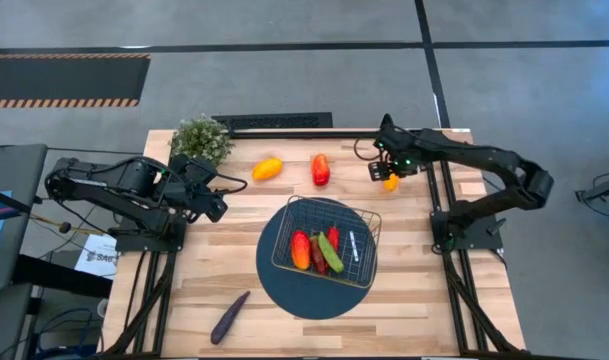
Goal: Build produce basket
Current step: Put the right yellow mango into the gold wire basket
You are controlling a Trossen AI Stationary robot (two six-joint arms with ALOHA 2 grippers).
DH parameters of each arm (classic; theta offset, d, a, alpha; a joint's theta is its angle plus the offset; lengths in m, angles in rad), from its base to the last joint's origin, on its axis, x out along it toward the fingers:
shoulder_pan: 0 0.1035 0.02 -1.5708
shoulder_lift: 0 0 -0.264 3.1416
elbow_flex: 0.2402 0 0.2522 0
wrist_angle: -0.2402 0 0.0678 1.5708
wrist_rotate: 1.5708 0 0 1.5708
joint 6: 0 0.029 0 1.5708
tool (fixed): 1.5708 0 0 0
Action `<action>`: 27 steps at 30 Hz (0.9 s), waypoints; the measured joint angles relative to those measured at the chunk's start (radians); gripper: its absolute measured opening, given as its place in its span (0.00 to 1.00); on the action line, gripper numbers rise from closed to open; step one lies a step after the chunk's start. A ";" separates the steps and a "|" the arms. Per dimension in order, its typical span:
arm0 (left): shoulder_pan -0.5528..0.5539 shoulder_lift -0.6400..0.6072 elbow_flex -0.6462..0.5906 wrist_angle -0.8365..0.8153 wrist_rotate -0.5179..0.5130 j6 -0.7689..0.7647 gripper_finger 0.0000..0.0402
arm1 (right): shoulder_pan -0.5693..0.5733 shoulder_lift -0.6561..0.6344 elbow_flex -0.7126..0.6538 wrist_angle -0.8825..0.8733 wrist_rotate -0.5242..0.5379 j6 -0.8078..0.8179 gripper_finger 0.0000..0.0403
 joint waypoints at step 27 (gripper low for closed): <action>0.000 0.000 0.000 0.000 0.001 -0.018 0.60 | 0.055 0.153 -0.037 0.062 0.026 0.004 0.67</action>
